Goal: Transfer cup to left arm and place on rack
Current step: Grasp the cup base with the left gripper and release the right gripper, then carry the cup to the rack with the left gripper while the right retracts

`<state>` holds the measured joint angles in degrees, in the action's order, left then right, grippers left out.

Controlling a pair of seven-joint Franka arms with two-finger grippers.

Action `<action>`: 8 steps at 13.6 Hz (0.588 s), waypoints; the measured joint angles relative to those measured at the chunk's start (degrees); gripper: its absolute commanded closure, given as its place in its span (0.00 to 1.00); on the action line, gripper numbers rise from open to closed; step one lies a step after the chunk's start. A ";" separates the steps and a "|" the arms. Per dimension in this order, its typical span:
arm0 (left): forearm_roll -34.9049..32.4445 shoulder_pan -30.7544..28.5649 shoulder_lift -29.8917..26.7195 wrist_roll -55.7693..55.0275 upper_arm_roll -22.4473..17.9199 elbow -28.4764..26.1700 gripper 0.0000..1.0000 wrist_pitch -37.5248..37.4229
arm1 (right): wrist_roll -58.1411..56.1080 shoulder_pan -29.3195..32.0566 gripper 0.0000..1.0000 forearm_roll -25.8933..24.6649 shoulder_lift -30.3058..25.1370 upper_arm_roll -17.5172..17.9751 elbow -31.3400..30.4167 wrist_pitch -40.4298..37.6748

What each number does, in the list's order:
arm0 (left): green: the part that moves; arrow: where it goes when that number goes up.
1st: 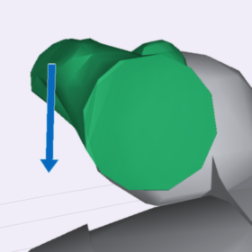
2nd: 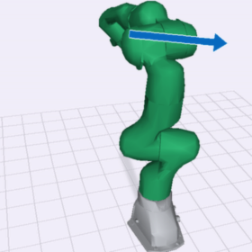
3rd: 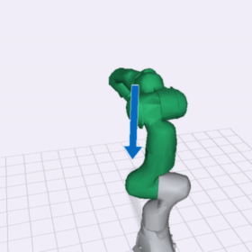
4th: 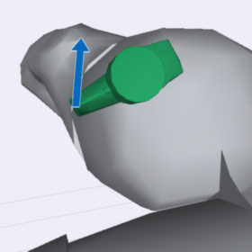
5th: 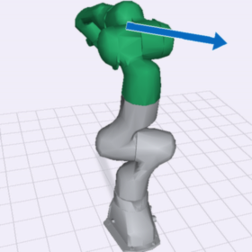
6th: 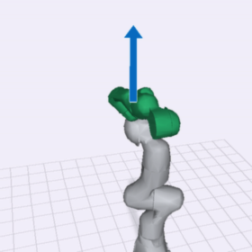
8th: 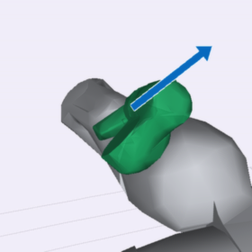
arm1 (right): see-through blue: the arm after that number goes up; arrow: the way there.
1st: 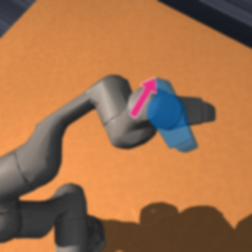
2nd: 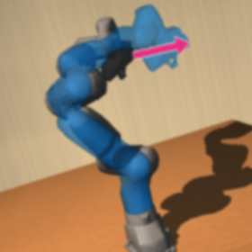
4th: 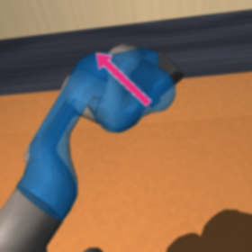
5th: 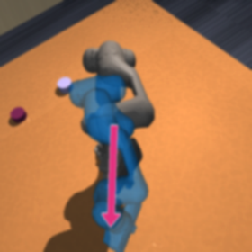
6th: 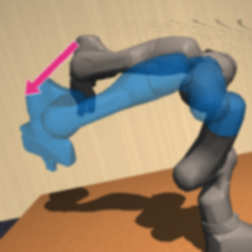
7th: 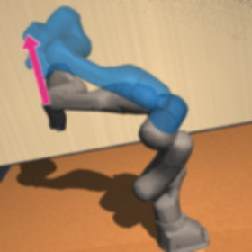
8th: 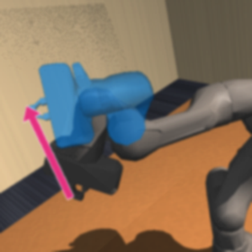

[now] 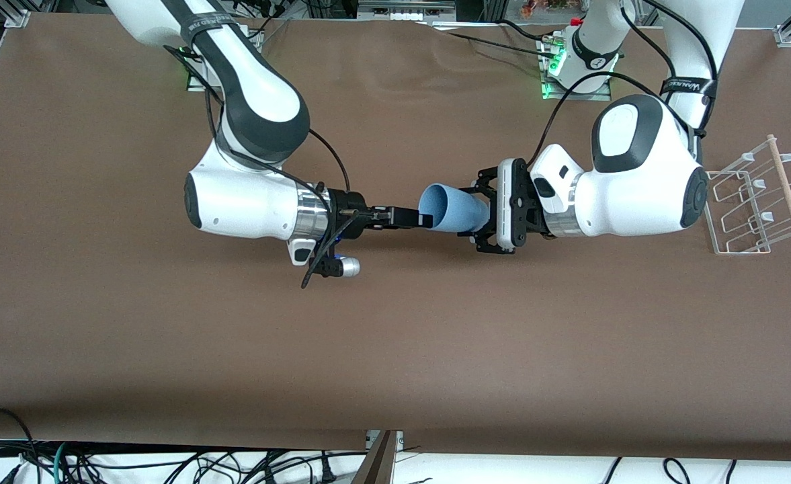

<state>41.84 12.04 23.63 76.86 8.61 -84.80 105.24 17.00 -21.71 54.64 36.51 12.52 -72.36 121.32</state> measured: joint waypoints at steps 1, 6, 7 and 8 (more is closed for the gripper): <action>-2.67 -0.06 -0.71 0.07 -0.19 0.62 1.00 -1.49 | 0.00 0.86 0.00 0.00 -0.03 -0.08 0.29 -0.49; -22.14 -1.46 -5.51 -3.09 -1.19 0.96 0.98 -10.95 | -0.35 7.79 0.00 -4.41 -0.99 -0.55 1.43 -7.80; -27.40 -2.02 -5.61 -3.28 -1.25 0.92 0.98 -11.97 | -0.37 8.69 0.00 -6.79 -1.30 -0.56 1.45 -9.49; -32.73 -2.65 -5.59 -3.31 -1.29 0.78 0.99 -12.98 | -0.37 9.50 0.00 -9.59 -1.61 -0.59 1.46 -11.32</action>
<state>9.10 9.39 18.04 73.56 7.33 -84.02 92.26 16.63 -12.20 45.05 34.89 11.94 -70.91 109.99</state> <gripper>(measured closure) 0.242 0.000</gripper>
